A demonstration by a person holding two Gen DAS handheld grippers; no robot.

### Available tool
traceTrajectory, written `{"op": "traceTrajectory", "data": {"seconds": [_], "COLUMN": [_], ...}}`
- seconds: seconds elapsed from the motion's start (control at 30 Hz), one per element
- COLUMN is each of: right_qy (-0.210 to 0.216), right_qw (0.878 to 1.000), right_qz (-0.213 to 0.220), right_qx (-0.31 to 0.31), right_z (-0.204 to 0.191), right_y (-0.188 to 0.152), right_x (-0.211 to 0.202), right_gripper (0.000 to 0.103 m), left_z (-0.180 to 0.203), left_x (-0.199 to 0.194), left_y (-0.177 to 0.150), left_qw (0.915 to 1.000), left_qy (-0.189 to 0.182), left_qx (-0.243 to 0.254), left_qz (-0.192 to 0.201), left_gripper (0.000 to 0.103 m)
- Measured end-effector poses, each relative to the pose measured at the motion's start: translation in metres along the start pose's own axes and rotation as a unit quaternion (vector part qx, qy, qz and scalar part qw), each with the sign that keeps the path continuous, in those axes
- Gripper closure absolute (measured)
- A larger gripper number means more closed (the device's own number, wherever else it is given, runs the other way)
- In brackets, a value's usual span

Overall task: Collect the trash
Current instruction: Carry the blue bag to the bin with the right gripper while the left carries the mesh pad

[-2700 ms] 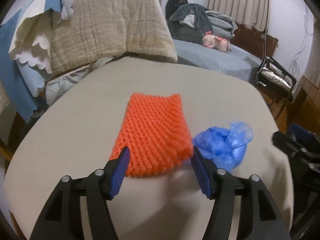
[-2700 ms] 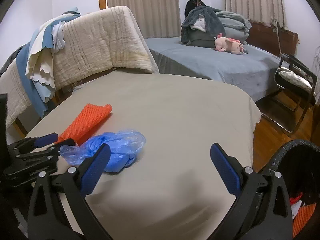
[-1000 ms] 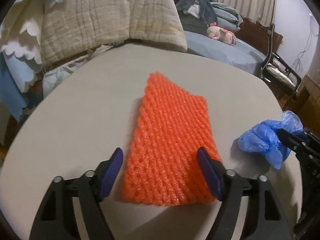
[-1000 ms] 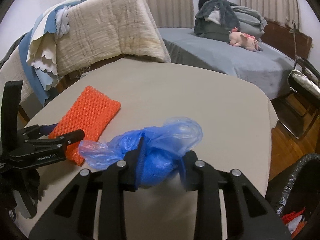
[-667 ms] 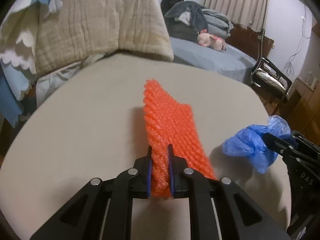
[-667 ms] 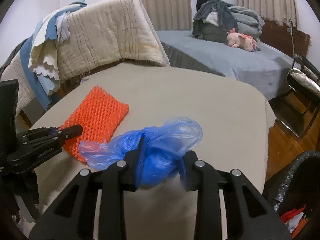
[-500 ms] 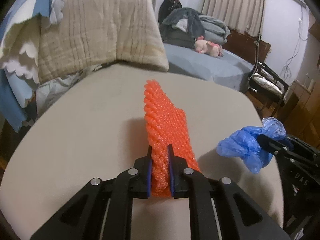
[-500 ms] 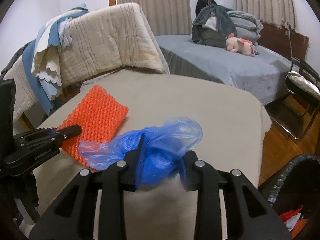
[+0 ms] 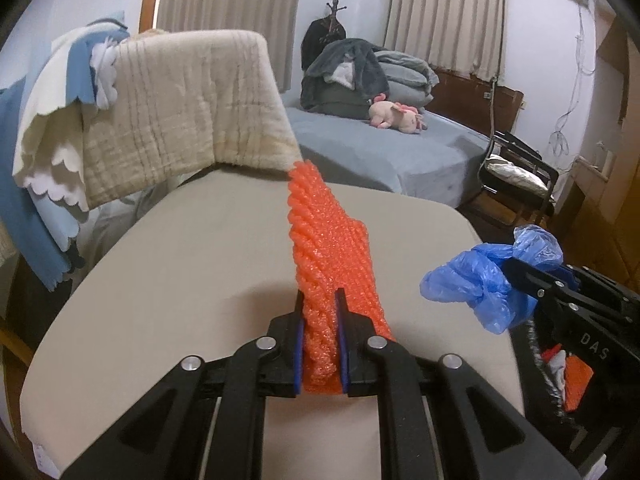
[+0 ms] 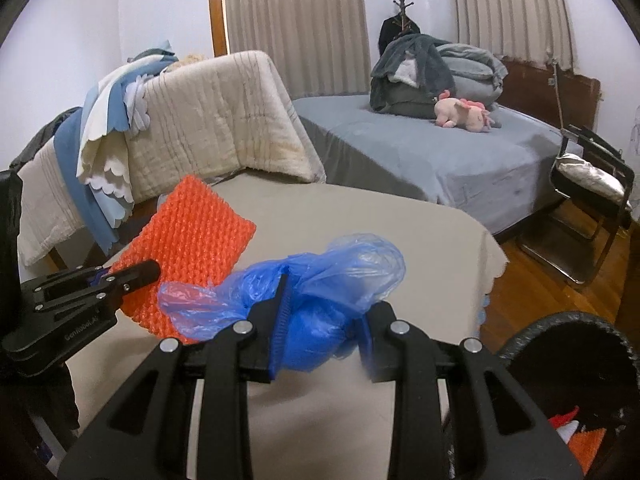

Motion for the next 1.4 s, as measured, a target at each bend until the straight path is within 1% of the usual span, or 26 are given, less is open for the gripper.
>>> {"op": "traceTrajectory", "data": {"seconds": [0.37, 0.7, 1.07, 1.4], "right_qy": [-0.018, -0.044, -0.08, -0.128], "right_qw": [0.999, 0.997, 0.993, 0.986], "right_qz": [0.025, 0.049, 0.077, 0.085], "right_qx": [0.023, 0.028, 0.048, 0.067], "right_z": [0.028, 0.057, 0.099, 0.143], "right_y": [0.002, 0.002, -0.002, -0.014], "right_x": [-0.055, -0.1, -0.145, -0.173], "right_gripper": [0.074, 0.074, 0.074, 0.074], "left_z": [0.045, 0.09, 0.146, 0.2], "left_x": [-0.035, -0.058, -0.077, -0.073], "left_y": [0.01, 0.016, 0.024, 0.026], "left_qw": [0.9993, 0.997, 0.9913, 0.9831], "left_qy": [-0.02, -0.051, -0.092, -0.133], "left_qx": [0.024, 0.047, 0.081, 0.115], "left_qz": [0.018, 0.034, 0.048, 0.051], "left_gripper": [0.09, 0.09, 0.09, 0.09]}}
Point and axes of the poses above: each gripper's, at about its wrist camera, not at the fingertips, and x roughly the way its jaws point, z to its right, y to its top, the point moved 2 cm from there along x, roughly the way its jaws point, and after that the axes turned 10 degrees about x, right-handed, at the moved point
